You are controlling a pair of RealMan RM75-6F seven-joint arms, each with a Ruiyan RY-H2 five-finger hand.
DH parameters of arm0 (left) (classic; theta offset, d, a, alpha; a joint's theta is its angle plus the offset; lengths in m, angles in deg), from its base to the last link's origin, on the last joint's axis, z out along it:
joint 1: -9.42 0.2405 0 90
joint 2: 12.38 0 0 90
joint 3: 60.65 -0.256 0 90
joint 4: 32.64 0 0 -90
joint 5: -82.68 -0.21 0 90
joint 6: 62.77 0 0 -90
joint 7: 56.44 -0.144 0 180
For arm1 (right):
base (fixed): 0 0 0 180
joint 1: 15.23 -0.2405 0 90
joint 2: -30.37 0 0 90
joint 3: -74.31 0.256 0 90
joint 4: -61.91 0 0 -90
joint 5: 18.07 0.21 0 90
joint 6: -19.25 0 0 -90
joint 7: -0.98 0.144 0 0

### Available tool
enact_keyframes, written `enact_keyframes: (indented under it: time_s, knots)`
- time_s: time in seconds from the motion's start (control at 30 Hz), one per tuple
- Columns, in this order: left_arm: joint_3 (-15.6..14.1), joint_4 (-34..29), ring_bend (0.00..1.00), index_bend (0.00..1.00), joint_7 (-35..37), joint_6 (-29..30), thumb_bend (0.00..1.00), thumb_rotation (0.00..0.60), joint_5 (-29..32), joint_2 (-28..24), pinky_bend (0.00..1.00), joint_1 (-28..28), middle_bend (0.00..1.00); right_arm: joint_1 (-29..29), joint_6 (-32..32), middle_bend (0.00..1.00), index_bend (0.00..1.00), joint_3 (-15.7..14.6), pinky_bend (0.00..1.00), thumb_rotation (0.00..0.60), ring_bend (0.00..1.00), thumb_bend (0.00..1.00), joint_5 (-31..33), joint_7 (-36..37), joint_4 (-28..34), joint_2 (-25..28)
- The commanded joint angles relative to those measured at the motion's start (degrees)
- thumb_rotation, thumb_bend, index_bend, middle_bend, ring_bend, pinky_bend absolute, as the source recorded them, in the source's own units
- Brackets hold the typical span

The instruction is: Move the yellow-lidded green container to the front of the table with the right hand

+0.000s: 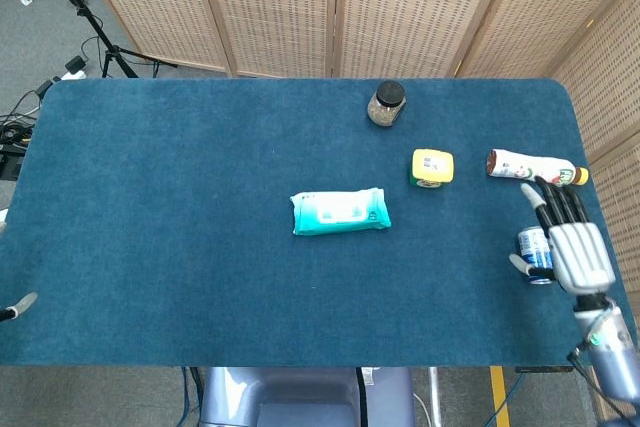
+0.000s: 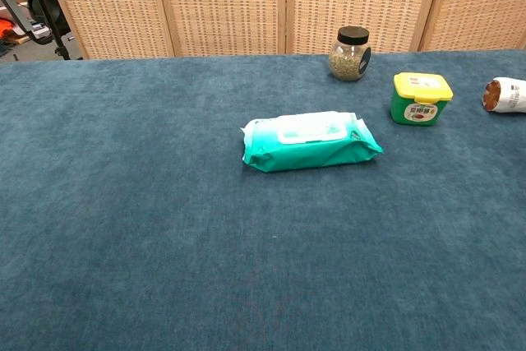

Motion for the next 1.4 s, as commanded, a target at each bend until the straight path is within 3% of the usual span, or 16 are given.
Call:
enact_keyframes:
  time_s: [0.03, 0.33, 0.57, 0.93, 1.1, 1.2, 1.3, 1.4]
  knots:
    - [0.46, -0.17, 0.0, 0.0, -0.97, -1.23, 0.0, 0.6, 1.15, 0.29, 0.0, -0.57, 0.0, -9.74, 12.07, 0.0, 0.0, 4.03, 0.0, 0.6, 0.0, 0.0, 3.43, -0.01, -5.25, -1.57]
    - [1.67, -0.32, 0.0, 0.0, -3.29, -4.09, 0.0, 0.6, 4.58, 0.86, 0.0, -1.7, 0.0, -23.26, 32.06, 0.0, 0.0, 6.1, 0.0, 0.6, 0.0, 0.0, 11.07, -1.59, -15.3, -8.26]
    - [2.5, -0.05, 0.0, 0.0, -4.58, -6.39, 0.0, 0.6, 7.12, 1.31, 0.0, -2.61, 0.0, -29.71, 41.14, 0.0, 0.0, 5.72, 0.0, 0.6, 0.0, 0.0, 15.36, -2.54, -26.16, -15.47]
    - [3.25, 0.45, 0.0, 0.0, -5.94, -8.83, 0.0, 0.6, 9.37, 1.93, 0.0, -3.76, 0.0, -34.76, 47.87, 0.0, 0.0, 4.38, 0.0, 0.6, 0.0, 0.0, 16.0, 1.21, -35.71, -21.38]
    - [3.41, 0.65, 0.0, 0.0, -6.53, -9.45, 0.0, 0.6, 9.82, 2.27, 0.0, -4.17, 0.0, -36.14, 47.17, 0.02, 0.0, 3.87, 0.0, 0.6, 0.0, 0.0, 14.75, 3.41, -40.25, -24.77]
    - [3.65, 1.24, 0.0, 0.0, -6.36, -8.94, 0.0, 0.6, 9.51, 2.72, 0.0, -4.29, 0.0, -36.87, 46.27, 0.14, 0.05, 3.23, 0.06, 0.6, 0.06, 0.0, 13.55, 4.11, -43.48, -26.84]
    - [3.84, 1.71, 0.0, 0.0, -6.03, -8.43, 0.0, 0.6, 9.4, 3.08, 0.0, -4.24, 0.0, -37.34, 43.4, 0.33, 0.2, 2.64, 0.17, 0.6, 0.21, 0.0, 12.02, 5.21, -47.96, -29.72]
    - [3.84, 1.93, 0.0, 0.0, -6.07, -8.55, 0.0, 0.6, 9.49, 3.23, 0.0, -4.29, 0.0, -37.56, 41.4, 0.48, 0.37, 1.83, 0.22, 0.6, 0.32, 0.09, 10.64, 6.44, -51.36, -31.65]
